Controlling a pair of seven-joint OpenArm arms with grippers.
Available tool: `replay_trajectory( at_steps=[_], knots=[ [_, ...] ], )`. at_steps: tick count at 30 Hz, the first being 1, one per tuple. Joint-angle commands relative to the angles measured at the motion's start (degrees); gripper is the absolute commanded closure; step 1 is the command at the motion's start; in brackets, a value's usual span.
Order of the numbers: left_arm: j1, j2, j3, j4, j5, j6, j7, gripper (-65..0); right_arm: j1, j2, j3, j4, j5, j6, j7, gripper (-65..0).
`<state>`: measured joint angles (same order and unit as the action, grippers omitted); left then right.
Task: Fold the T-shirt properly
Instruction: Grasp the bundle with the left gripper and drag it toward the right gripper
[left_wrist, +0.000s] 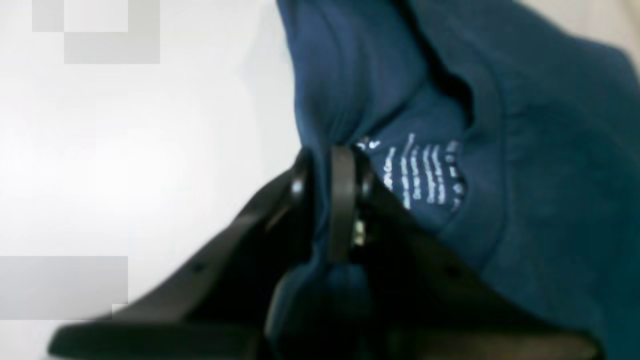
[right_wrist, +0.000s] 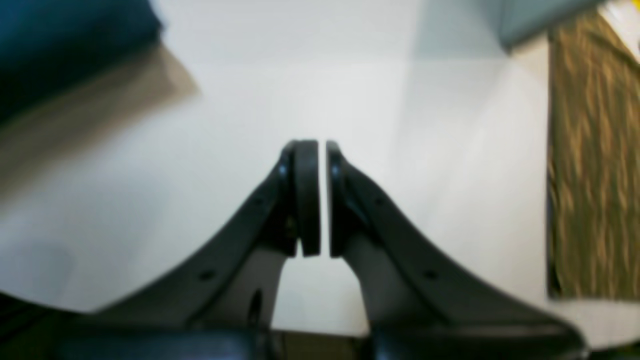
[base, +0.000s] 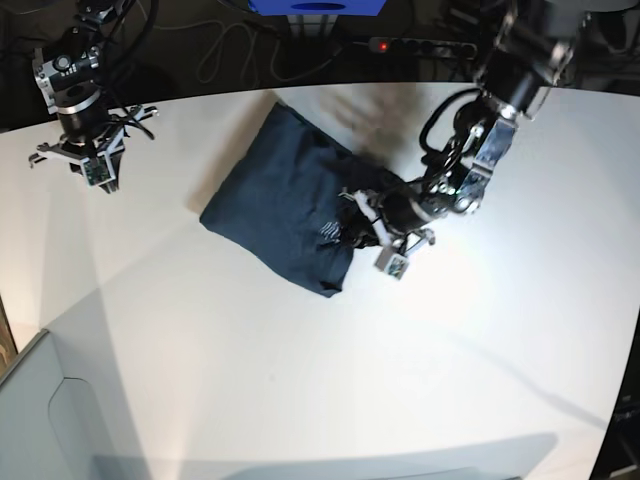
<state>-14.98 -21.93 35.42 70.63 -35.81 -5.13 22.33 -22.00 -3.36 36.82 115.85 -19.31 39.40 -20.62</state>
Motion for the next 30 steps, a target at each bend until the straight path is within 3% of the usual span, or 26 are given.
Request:
replay_trajectory(
  at_steps=[1,4,6,9,12,16,20,27,30],
  knots=[
    [-2.6,-0.2,3.2,-0.9,1.8,1.2,3.4,0.0,0.3,0.0,1.0,1.1,0.9,0.6,1.4,-0.1],
    [-11.0,0.4,13.2,-2.5,1.8,-2.4,3.6,0.0,0.2,-0.8,3.1,1.1,0.9,0.6,1.4,-0.1],
    [-16.0,2.8,19.5,-3.8,1.9,-5.5,3.7,0.0,-0.1,-1.4,3.8,1.1,0.9,0.6,1.4,-0.1],
    [-21.8,6.3,27.2,-7.5,2.8,-7.1,3.2,0.0,-0.2,-2.2,5.2,1.1,0.8,0.6,1.4,-0.1],
    [-24.8,11.2,32.1,-11.3,8.5,-7.4,3.1,0.0,-0.3,-3.6,7.5,1.2,0.7,0.6,1.4,-0.1],
    [-25.1,16.1,32.1,-14.6,17.7,-7.6,3.1,0.0,-0.4,-4.3,9.6,1.4,0.7,0.6,1.4,-0.1],
    [-25.1,17.8,32.5,-14.9,22.9,-7.6,3.1,0.0,-1.7,-4.3,10.1,1.6,0.7,0.6,1.4,-0.1],
    [-25.4,17.8,32.1,-14.6,24.3,-7.4,4.0,-0.3,-1.9,-4.3,9.9,1.6,0.7,0.6,1.4,-0.1],
    [-25.4,17.7,32.1,-14.5,24.6,-7.3,6.0,-13.3,-1.9,-4.3,9.8,1.6,0.7,0.6,1.4,-0.1]
  ],
)
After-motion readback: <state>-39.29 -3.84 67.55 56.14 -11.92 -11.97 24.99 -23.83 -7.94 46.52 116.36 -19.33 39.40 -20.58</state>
